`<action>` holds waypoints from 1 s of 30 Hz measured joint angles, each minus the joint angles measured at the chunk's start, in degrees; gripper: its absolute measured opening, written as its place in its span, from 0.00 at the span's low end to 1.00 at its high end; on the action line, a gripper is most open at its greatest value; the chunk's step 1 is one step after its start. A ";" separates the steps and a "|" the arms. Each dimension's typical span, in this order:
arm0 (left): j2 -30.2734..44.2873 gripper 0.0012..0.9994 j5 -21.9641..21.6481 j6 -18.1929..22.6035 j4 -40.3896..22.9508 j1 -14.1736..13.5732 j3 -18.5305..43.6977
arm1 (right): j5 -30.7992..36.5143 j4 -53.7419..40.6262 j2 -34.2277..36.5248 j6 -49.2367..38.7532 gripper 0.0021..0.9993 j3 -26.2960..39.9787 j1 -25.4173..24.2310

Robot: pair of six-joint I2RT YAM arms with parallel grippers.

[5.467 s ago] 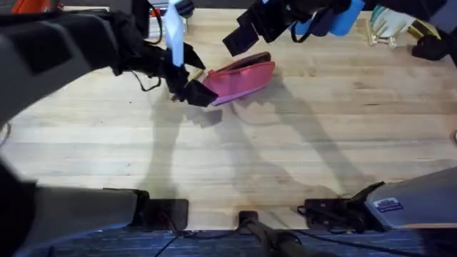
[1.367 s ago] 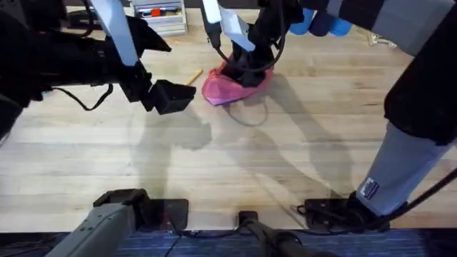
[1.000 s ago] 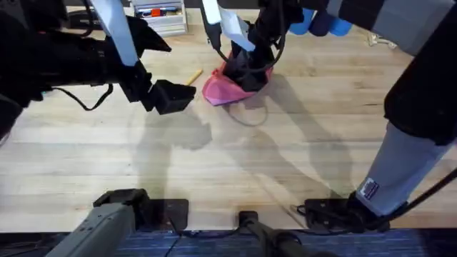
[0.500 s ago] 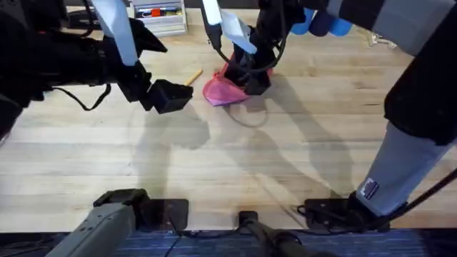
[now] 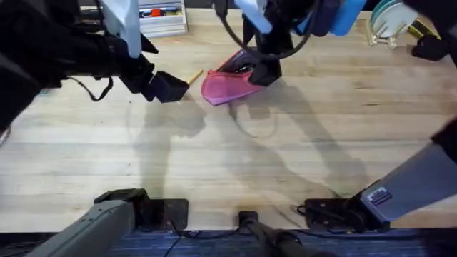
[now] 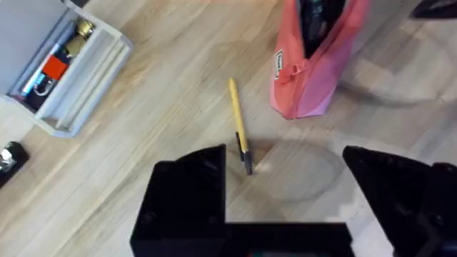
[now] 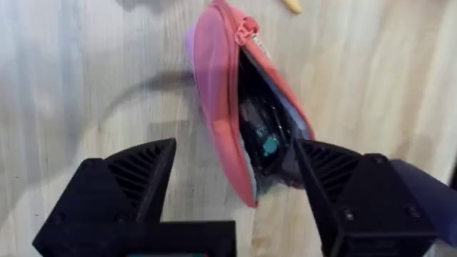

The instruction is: Unzip the bag, pick up the pens from the table one at a time and place them inside, then zip the bag closed.

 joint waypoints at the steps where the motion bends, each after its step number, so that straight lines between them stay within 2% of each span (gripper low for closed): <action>1: 0.99 0.99 -0.21 -0.13 0.44 0.01 -0.01 | 0.02 -0.03 -0.96 0.47 1.00 0.00 0.00; 14: 14.69 0.99 -4.58 -4.14 6.87 -0.43 0.00 | 0.01 0.50 -9.70 6.54 1.00 0.15 -0.57; 23: 19.48 0.99 -12.46 -7.28 9.81 -6.91 -0.02 | 0.02 1.42 -9.88 7.18 1.00 0.17 -0.57; 26: 20.18 0.99 -13.48 -7.54 9.44 -7.93 0.00 | 0.02 1.56 -9.86 7.18 1.00 0.17 -0.57; 30: 21.22 0.99 -14.55 -7.90 9.64 -7.98 -0.01 | 0.02 1.56 -9.87 7.18 1.00 0.17 -0.57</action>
